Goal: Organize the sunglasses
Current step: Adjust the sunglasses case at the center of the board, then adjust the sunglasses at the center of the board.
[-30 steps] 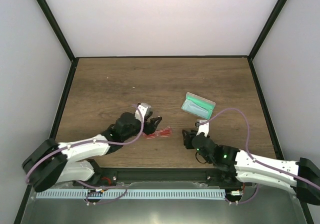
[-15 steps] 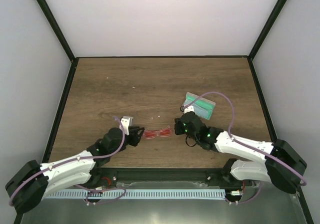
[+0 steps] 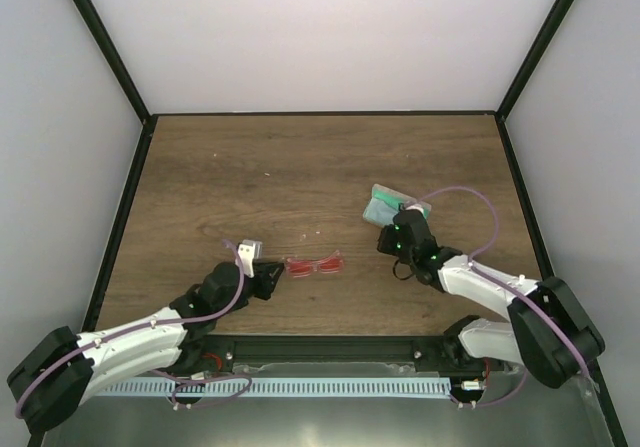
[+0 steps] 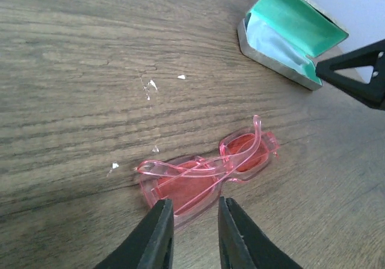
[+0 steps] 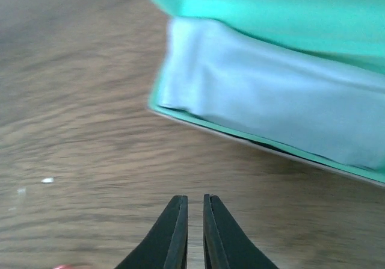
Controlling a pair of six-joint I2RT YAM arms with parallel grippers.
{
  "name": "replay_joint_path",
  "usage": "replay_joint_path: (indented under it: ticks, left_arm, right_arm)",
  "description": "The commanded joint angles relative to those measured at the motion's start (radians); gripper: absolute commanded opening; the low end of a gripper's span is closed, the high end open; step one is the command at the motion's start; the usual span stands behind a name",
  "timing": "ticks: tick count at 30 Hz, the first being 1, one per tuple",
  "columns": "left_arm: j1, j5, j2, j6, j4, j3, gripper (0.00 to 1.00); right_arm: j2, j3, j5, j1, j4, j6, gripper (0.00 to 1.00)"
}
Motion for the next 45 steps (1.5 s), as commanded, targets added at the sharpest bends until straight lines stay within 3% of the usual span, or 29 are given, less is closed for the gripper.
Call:
replay_joint_path:
  ticks: [1, 17, 22, 26, 30, 34, 40, 45]
  left_arm:
    - [-0.005, -0.017, -0.007, -0.005, 0.020, -0.008, 0.24]
    - [-0.005, -0.070, 0.046, -0.001, 0.036, -0.005, 0.30]
    - [-0.004, -0.082, 0.076, 0.001, 0.051, 0.001, 0.31]
    - [-0.005, -0.070, 0.095, -0.003, 0.065, 0.007, 0.32]
    - [-0.007, -0.004, 0.107, -0.006, 0.114, -0.016, 0.13]
    - [-0.030, -0.001, 0.080, -0.048, 0.150, -0.090, 0.05]
    - [-0.067, -0.007, -0.008, -0.071, 0.106, -0.140, 0.04]
    - [-0.079, -0.005, -0.021, -0.068, 0.128, -0.169, 0.04]
  right_arm:
    - [0.028, -0.060, -0.049, -0.083, 0.081, 0.038, 0.10]
    - [0.226, 0.027, 0.059, -0.146, 0.099, 0.025, 0.12]
    - [0.145, -0.010, 0.014, -0.135, 0.137, 0.003, 0.14]
    - [0.054, -0.035, -0.003, -0.057, 0.126, -0.004, 0.18]
    - [0.029, -0.036, -0.032, 0.050, 0.134, -0.008, 0.22]
    - [0.036, -0.035, -0.130, 0.139, 0.210, -0.083, 0.32]
    - [0.096, 0.000, -0.116, 0.189, 0.240, -0.096, 0.35]
    - [0.206, 0.053, -0.141, 0.189, 0.280, -0.109, 0.28]
